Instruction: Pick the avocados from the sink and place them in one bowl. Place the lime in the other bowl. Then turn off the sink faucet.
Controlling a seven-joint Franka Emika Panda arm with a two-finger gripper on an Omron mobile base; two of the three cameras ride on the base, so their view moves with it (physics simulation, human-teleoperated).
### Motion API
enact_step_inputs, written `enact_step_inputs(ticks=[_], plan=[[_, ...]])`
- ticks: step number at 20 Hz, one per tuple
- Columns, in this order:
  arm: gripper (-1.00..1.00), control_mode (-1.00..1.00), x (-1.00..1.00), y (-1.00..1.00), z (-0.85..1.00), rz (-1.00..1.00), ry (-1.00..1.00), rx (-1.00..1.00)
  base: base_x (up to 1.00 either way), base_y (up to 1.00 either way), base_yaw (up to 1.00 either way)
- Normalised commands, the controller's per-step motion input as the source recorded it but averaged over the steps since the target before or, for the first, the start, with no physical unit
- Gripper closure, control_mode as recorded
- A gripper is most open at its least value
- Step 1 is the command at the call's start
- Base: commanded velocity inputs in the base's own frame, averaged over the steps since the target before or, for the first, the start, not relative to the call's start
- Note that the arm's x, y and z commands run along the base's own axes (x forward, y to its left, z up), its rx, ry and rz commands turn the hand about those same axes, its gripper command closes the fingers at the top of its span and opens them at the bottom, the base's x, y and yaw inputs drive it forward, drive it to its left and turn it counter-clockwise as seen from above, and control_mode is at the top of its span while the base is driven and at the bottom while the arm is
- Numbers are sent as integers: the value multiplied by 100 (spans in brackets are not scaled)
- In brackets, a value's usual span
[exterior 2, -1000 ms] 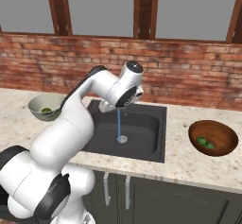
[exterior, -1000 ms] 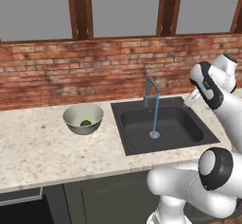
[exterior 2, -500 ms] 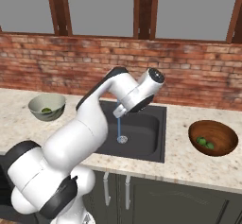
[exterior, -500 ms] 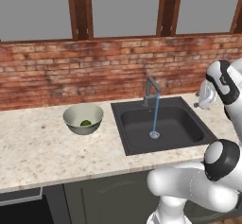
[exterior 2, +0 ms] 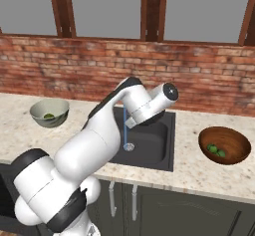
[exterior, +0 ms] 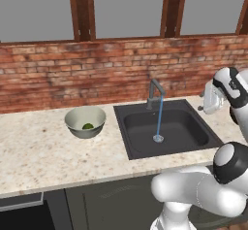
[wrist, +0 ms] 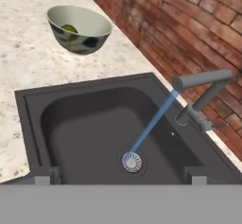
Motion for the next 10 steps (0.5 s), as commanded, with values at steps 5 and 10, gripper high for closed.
enact_step_inputs(ticks=[5,10], plan=[[-100,-100,34,-1,-4,0,-12,0,0,0,0],[-100,-100,22,-8,0,0,-1,3,0,0,0]])
